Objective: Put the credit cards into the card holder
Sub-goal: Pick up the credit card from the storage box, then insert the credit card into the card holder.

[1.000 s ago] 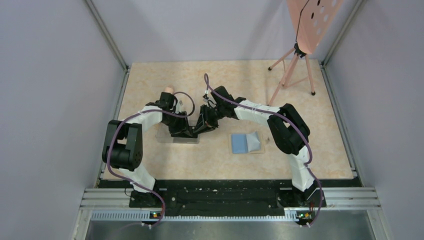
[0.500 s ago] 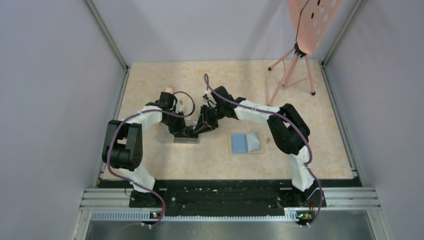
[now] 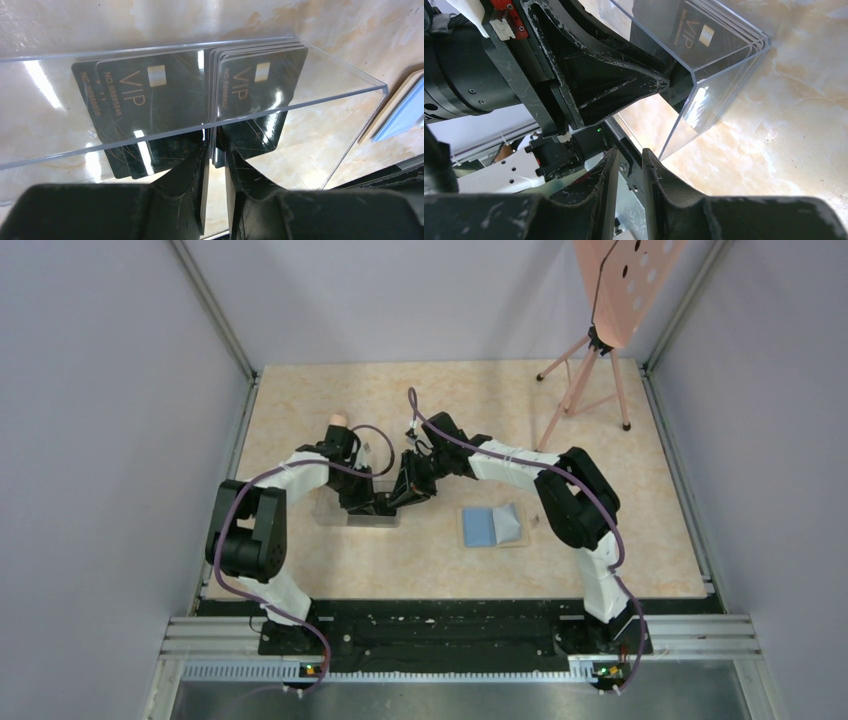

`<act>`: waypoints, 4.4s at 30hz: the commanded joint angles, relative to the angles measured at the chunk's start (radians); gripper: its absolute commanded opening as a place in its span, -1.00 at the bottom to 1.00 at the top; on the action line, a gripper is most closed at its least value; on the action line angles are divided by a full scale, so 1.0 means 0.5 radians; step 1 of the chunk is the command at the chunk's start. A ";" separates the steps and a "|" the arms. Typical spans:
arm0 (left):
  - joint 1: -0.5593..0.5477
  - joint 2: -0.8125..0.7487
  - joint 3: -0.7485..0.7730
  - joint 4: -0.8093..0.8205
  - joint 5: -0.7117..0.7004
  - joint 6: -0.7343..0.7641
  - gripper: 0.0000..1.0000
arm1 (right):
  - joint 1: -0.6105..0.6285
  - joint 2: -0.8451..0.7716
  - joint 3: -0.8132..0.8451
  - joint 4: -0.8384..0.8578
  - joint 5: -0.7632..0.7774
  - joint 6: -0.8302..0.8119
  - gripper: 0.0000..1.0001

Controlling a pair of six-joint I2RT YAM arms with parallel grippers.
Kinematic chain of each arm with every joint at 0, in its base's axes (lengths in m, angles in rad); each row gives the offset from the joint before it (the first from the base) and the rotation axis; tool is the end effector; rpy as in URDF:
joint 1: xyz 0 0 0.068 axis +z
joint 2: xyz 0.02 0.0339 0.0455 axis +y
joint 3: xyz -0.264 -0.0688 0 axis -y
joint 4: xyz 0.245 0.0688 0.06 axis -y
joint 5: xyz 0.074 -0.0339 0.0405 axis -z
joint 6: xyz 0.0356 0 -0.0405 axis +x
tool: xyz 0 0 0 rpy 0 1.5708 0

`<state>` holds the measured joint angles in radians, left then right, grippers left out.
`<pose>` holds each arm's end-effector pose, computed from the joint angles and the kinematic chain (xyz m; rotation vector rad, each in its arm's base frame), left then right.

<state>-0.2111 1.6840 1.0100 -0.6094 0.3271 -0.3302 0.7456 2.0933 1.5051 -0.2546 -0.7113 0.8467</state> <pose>0.3000 -0.0760 0.1665 -0.1034 2.8973 -0.5730 0.3193 0.3265 0.1809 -0.2498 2.7666 1.4635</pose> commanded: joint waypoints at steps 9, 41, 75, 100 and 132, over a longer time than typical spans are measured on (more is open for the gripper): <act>-0.058 -0.083 0.105 -0.070 -0.145 0.099 -0.68 | 0.015 -0.022 0.016 -0.010 -0.046 -0.037 -0.53; -0.070 -0.184 0.068 0.085 0.230 0.007 -0.73 | 0.016 -0.009 0.000 -0.037 -0.059 -0.054 -0.53; -0.069 -0.012 0.011 0.279 0.455 -0.053 -0.67 | 0.003 -0.152 -0.041 -0.008 0.032 -0.075 -0.53; -0.069 -0.738 0.204 0.138 0.511 0.006 -1.00 | -0.270 -0.862 -0.549 0.236 0.151 -0.109 0.47; -0.076 -0.992 -0.280 1.189 1.365 -0.843 -1.00 | -0.356 -1.030 -1.170 2.177 -0.416 0.910 -0.47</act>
<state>-0.2440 1.2148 0.8978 -0.0704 0.9798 -0.7353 0.5526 1.5848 0.9291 0.6285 -0.9131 1.2156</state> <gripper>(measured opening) 0.012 0.293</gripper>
